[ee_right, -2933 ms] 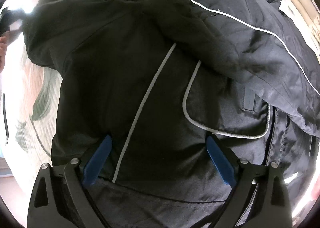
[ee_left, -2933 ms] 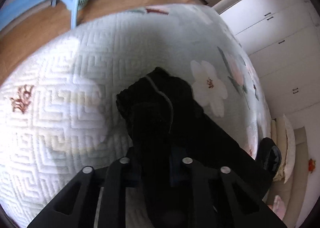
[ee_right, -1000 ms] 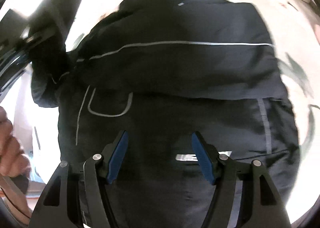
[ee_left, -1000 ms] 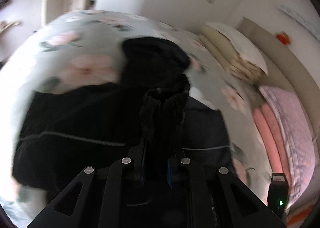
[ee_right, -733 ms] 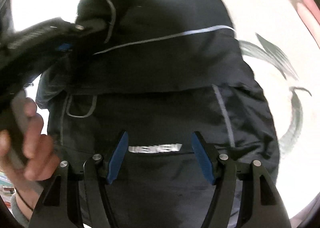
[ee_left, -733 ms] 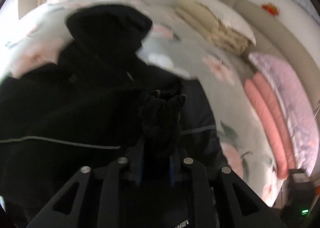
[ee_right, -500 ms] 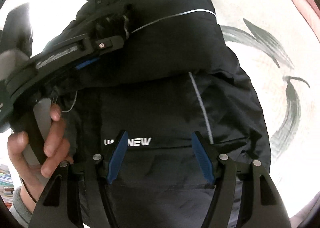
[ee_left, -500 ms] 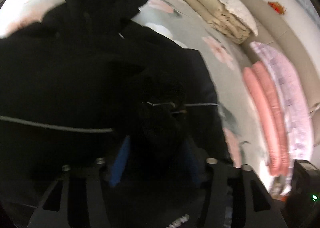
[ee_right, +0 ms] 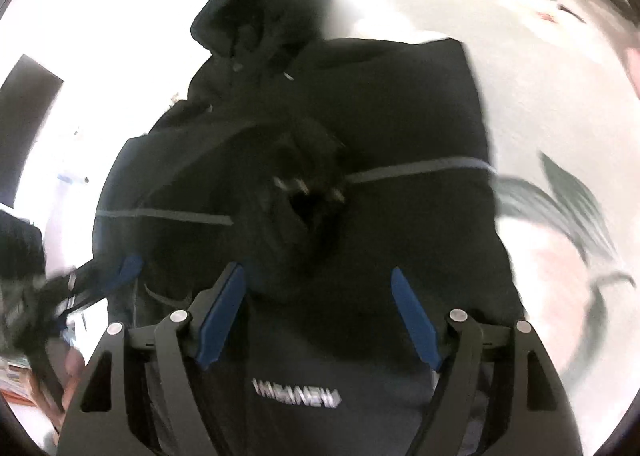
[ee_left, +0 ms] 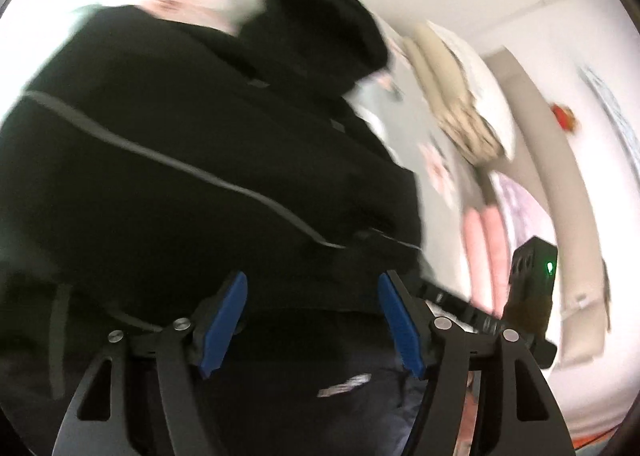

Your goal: Fold large clothes

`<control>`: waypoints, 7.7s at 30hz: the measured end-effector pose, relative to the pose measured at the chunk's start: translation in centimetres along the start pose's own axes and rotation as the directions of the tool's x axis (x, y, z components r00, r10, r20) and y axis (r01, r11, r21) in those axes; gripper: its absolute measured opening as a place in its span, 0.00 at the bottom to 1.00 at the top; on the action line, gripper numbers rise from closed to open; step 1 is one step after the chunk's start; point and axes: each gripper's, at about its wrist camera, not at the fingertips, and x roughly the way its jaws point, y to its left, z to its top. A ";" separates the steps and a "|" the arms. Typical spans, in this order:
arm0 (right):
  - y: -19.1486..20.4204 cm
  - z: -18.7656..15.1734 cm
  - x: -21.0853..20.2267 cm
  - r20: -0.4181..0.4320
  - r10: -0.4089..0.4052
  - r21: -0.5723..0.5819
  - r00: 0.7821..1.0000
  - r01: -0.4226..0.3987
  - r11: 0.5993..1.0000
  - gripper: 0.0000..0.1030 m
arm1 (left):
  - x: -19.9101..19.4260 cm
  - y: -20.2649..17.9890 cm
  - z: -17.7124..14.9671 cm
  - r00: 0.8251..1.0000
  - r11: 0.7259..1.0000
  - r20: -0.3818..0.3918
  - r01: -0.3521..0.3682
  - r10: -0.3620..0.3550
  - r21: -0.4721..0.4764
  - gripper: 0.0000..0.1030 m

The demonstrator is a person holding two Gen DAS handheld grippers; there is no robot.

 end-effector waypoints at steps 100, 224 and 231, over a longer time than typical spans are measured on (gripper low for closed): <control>1.4 31.8 12.7 0.187 -0.095 0.080 0.978 0.081 0.994 0.36 | 16.1 2.2 37.9 0.954 0.939 0.147 -0.288 0.263 0.187 0.17; 13.0 18.3 -3.1 0.372 -0.014 -0.575 0.928 0.243 0.781 0.14 | -4.0 -7.8 21.5 0.994 0.778 0.100 -0.033 -0.039 0.627 0.13; 13.9 7.2 -6.0 0.512 -0.127 -0.597 0.849 0.459 0.659 0.13 | -6.1 -6.1 11.0 0.997 0.759 0.036 -0.076 0.069 0.647 0.13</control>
